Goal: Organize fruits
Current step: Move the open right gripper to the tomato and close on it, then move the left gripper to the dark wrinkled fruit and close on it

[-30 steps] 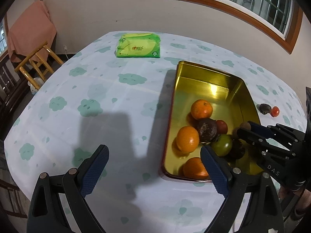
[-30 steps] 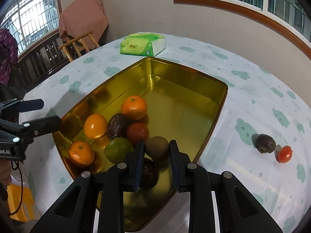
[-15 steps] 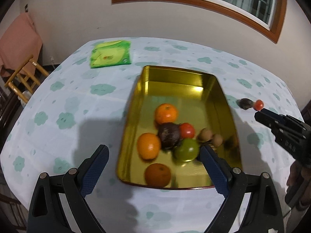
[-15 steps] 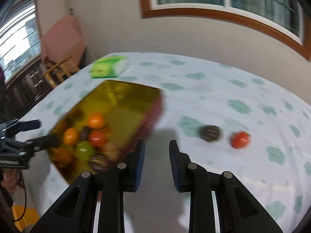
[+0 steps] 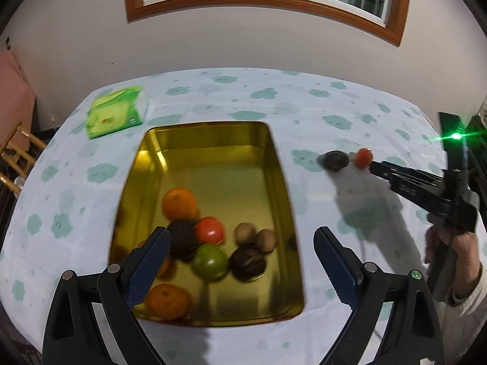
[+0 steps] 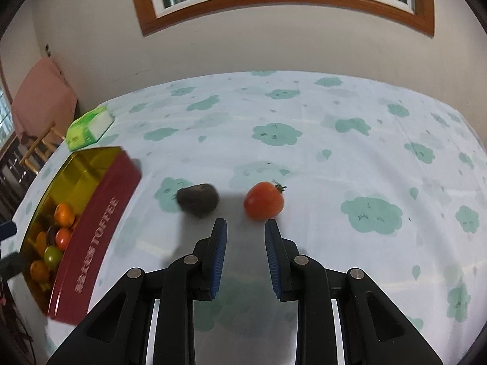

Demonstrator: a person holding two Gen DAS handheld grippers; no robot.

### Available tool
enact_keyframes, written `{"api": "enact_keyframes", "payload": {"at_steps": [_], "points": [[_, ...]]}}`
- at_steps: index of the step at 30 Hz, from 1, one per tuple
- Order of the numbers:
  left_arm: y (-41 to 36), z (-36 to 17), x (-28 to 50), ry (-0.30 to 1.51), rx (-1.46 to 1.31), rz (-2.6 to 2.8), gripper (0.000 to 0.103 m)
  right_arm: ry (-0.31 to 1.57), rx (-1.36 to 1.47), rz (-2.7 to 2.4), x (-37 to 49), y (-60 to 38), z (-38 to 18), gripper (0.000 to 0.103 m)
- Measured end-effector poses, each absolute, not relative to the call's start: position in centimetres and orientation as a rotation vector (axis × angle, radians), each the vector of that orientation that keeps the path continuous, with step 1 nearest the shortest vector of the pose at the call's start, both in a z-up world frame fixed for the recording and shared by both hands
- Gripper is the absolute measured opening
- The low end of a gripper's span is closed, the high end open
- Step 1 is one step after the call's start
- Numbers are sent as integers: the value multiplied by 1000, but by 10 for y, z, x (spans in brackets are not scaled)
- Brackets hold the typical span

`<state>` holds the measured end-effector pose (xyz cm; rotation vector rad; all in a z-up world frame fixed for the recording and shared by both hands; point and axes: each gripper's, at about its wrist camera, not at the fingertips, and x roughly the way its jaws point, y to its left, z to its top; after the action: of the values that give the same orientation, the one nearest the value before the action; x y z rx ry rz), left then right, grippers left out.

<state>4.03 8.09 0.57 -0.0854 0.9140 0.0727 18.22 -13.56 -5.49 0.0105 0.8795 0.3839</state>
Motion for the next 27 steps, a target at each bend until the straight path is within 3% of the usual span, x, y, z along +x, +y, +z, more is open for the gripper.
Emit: {"api": "enact_keyframes", "payload": {"at_steps": [27], "points": [[24,-11,103,979,-56,8,93,884,-61,425,242,-114,-79,31]]}}
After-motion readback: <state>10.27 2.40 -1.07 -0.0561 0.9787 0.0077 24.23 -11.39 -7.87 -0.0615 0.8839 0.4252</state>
